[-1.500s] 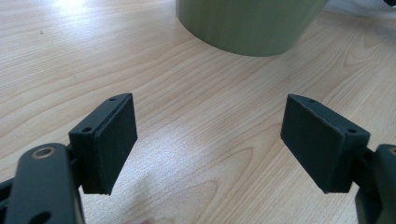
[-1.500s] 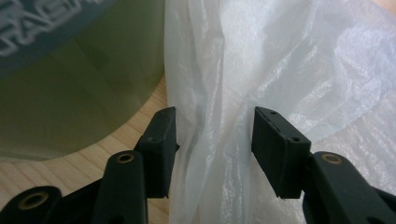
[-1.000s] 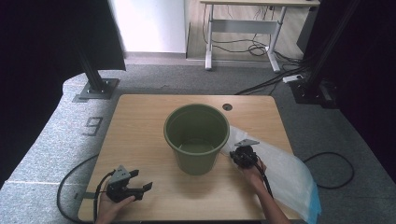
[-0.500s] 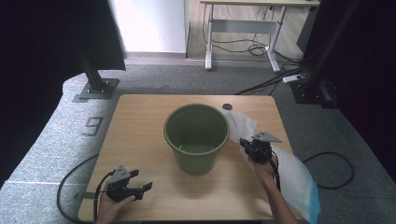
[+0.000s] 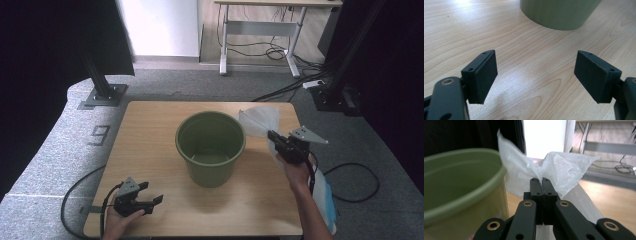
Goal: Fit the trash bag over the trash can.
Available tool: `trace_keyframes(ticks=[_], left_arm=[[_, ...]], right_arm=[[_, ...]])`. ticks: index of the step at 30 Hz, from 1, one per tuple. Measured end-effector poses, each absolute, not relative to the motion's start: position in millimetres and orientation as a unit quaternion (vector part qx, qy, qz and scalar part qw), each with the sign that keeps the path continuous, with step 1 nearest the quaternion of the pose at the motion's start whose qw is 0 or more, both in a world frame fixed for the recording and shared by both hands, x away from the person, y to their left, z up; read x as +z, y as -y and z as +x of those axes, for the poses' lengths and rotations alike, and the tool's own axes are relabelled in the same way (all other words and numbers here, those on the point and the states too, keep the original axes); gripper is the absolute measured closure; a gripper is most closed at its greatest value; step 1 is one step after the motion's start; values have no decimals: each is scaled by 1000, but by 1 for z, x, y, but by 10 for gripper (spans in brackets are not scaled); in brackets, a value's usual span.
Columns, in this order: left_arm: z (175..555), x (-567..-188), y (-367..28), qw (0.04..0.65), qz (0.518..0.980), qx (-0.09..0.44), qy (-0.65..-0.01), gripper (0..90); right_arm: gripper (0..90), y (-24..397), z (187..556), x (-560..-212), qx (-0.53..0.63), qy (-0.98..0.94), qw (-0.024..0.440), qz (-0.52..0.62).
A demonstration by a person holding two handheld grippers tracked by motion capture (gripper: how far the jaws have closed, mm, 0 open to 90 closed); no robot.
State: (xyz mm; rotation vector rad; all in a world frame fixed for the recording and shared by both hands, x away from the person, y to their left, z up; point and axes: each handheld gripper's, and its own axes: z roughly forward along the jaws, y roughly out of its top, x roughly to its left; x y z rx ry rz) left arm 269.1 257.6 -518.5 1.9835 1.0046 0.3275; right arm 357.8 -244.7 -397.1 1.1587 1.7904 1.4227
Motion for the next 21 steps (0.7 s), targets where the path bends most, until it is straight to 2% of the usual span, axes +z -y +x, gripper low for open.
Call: trace_keyframes(ticks=[11, 21], left_arm=[[268, -518, -258, 435, 794, 134, -404, 187], [268, -516, -259, 448, 787, 125, -405, 190]], right_arm=[[888, 263, 349, -363, 558, -636, 315, 430], [888, 268, 340, -340, 579, -623, 324, 415]])
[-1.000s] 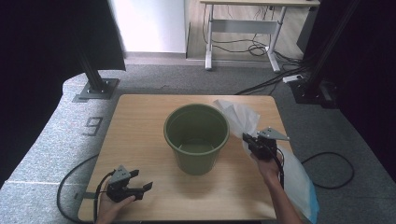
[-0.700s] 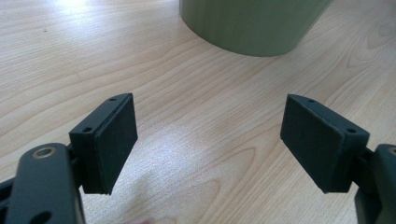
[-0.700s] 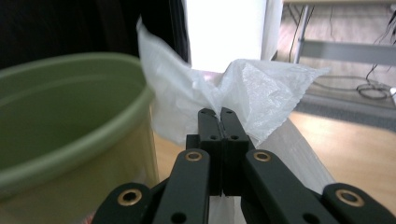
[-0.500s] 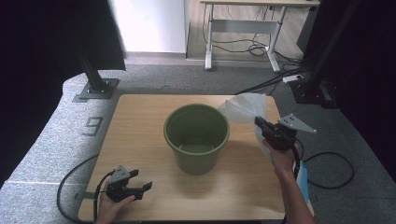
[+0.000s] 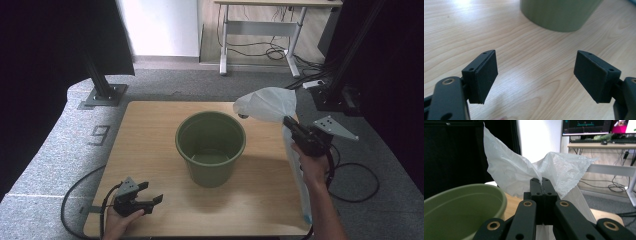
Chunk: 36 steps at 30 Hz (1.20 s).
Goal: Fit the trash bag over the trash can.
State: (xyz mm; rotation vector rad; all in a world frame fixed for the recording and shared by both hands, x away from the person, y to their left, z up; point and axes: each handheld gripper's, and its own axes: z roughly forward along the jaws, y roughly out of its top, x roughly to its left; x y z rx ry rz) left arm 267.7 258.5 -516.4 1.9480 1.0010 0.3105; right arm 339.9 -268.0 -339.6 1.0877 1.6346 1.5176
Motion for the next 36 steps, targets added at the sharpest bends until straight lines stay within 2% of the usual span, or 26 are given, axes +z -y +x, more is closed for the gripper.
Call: trace_keyframes(ticks=[9, 16, 24, 36], left_arm=[[263, -509, -256, 459, 782, 134, -401, 190], [263, -508, -252, 450, 785, 143, -401, 190], [264, -510, -256, 451, 782, 140, -406, 190], [265, -512, -257, 449, 783, 135, -408, 191]], right_arm=[[888, 245, 334, -320, 581, -638, 335, 378], [888, 218, 328, -315, 587, -657, 326, 343], [888, 182, 323, -337, 573, -697, 296, 315], [887, 155, 328, -380, 532, -746, 256, 308]])
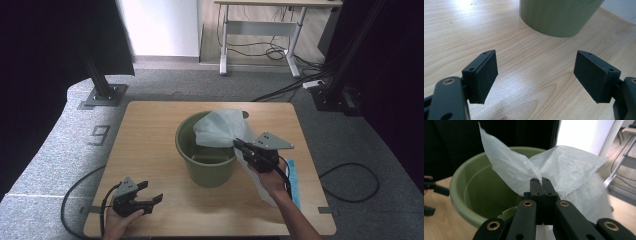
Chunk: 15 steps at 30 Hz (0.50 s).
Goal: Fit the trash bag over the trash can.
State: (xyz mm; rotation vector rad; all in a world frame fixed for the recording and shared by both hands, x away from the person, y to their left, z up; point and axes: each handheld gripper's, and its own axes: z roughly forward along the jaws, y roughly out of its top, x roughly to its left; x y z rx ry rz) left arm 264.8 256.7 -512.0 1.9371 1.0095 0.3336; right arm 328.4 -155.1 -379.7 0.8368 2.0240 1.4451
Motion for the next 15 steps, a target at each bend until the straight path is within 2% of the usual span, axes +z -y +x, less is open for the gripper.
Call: trace_keyframes(ticks=[9, 11, 12, 15], left_arm=[[267, -512, -258, 456, 775, 129, -417, 193], [267, -512, -258, 456, 776, 128, -416, 193], [267, -512, -258, 456, 776, 128, -417, 193], [267, -513, -257, 455, 776, 129, -417, 193]], right_arm=[[871, 146, 332, -395, 537, -755, 223, 303], [766, 148, 332, -395, 546, -752, 216, 300], [677, 148, 331, -395, 553, -749, 213, 297], [549, 152, 327, -394, 572, -736, 206, 298]])
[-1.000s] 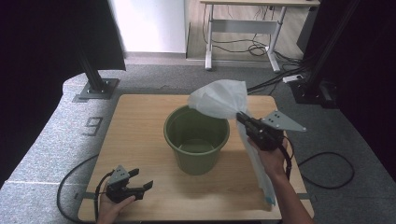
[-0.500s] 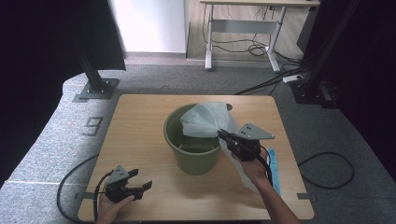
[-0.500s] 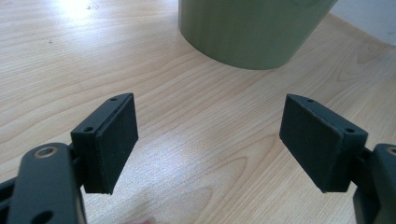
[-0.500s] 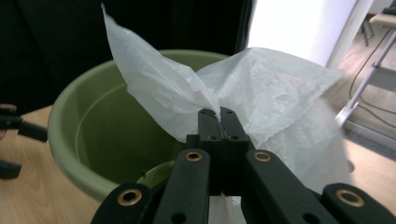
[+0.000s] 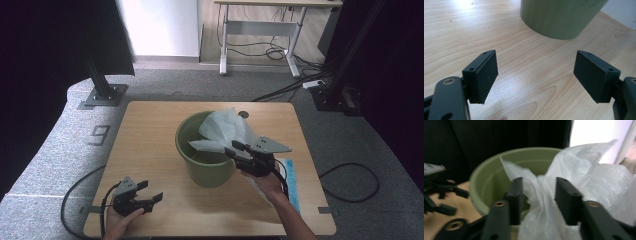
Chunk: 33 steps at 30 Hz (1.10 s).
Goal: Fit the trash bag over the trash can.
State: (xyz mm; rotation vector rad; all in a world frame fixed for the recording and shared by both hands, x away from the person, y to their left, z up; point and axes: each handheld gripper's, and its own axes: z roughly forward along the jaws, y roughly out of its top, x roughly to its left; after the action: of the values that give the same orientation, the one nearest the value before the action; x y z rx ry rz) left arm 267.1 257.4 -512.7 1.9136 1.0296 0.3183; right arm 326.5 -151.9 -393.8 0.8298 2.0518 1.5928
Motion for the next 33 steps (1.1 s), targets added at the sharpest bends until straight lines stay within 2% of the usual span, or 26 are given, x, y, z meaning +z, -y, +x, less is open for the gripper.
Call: trace_keyframes(ticks=[5, 11, 22, 33], left_arm=[[267, -513, -256, 454, 777, 128, -417, 193], [267, -513, -258, 453, 776, 130, -419, 193], [268, -514, -258, 453, 774, 131, -422, 193], [268, -515, -257, 451, 776, 131, -422, 193]], right_arm=[[399, 159, 317, -389, 587, -721, 214, 299], [312, 174, 303, -388, 591, -714, 221, 304], [280, 215, 279, -423, 567, -706, 230, 358], [267, 211, 253, -446, 564, -701, 233, 368]])
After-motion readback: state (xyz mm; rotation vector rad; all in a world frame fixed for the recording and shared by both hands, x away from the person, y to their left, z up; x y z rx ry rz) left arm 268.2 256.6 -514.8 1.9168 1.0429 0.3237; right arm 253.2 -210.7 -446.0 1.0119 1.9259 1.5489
